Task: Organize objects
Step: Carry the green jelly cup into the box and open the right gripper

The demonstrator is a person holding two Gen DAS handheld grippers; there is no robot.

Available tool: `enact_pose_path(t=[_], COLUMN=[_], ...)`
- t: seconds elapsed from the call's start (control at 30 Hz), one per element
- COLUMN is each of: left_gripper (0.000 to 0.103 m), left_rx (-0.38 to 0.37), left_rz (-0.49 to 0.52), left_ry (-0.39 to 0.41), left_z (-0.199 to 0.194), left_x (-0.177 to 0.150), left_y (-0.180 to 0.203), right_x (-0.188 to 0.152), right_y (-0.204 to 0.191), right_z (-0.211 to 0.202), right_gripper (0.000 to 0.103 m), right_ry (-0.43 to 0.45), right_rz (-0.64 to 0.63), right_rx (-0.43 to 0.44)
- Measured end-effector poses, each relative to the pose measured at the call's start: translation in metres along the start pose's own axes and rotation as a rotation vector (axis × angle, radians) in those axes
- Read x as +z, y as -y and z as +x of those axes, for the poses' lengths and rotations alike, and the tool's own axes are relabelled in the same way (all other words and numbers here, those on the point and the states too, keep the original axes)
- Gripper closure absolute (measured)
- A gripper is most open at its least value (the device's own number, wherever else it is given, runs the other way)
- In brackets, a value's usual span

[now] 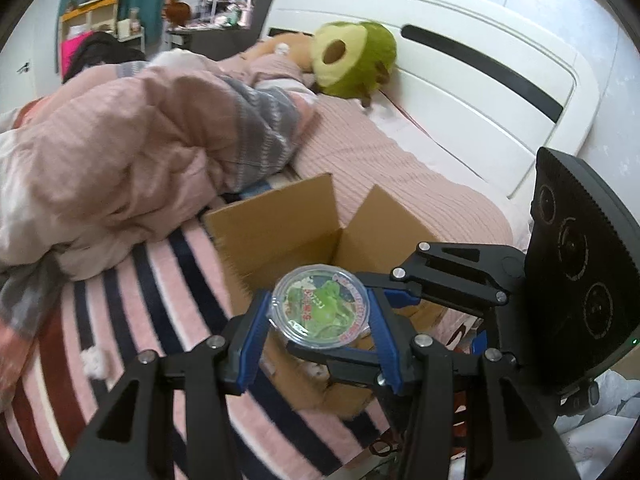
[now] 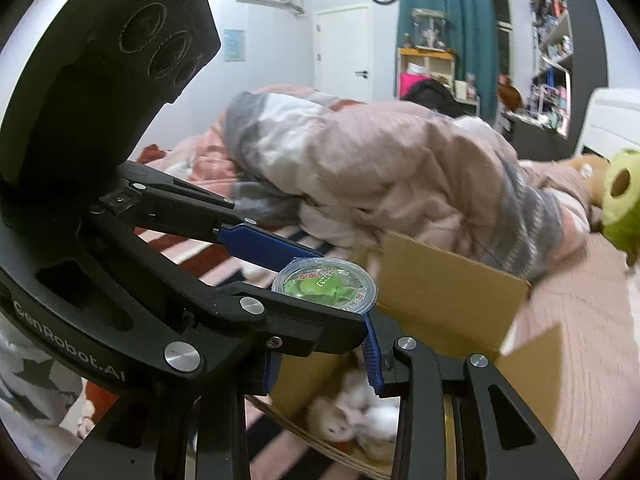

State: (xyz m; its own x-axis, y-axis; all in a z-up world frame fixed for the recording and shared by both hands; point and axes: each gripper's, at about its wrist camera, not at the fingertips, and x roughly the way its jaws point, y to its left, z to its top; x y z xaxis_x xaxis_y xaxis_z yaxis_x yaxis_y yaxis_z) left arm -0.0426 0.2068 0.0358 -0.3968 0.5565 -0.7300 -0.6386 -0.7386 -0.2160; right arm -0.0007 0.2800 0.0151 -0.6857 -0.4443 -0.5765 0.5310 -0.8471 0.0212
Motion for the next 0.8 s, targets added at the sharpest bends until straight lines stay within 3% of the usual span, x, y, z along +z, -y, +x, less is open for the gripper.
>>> enact_pose_path(t=[0.47,0.53,0.6,0.67,0.73,0.8], left_gripper=[0.057,0.051,0.037,0.029,0.024,0.017], left_rx=[-0.049,-0.04,-0.01,-0.001,-0.007,0.003], left_rz=[0.035,0.031,0.032,0.033,0.03,0.031], left_ry=[-0.091,-0.096,-0.103,-0.096,-0.087,-0.072], left_z=[0.058,0.058,0.058,0.055,0.047,0.039], left_x=[0.017,0.018,0.018,0.018,0.017,0.016], left_y=[0.023,0.024,0.024,0.024,0.023,0.021], right_x=[-0.025,-0.026,-0.025,-0.025,-0.025,-0.024], right_y=[0.052,0.053,0.052,0.05,0.049,0.047], right_z=[0.005,0.004,0.004,0.002,-0.002,-0.005], right_gripper=[0.074,0.074,0.07,0.044,0.037,0.037], right_ry=[-0.092,-0.096,-0.107,-0.112,-0.101,-0.098], right_rz=[0.079,0.082,0.078,0.078,0.078,0.075], right_rx=[-0.055,-0.056,-0.067,-0.076,-0.081,-0.087])
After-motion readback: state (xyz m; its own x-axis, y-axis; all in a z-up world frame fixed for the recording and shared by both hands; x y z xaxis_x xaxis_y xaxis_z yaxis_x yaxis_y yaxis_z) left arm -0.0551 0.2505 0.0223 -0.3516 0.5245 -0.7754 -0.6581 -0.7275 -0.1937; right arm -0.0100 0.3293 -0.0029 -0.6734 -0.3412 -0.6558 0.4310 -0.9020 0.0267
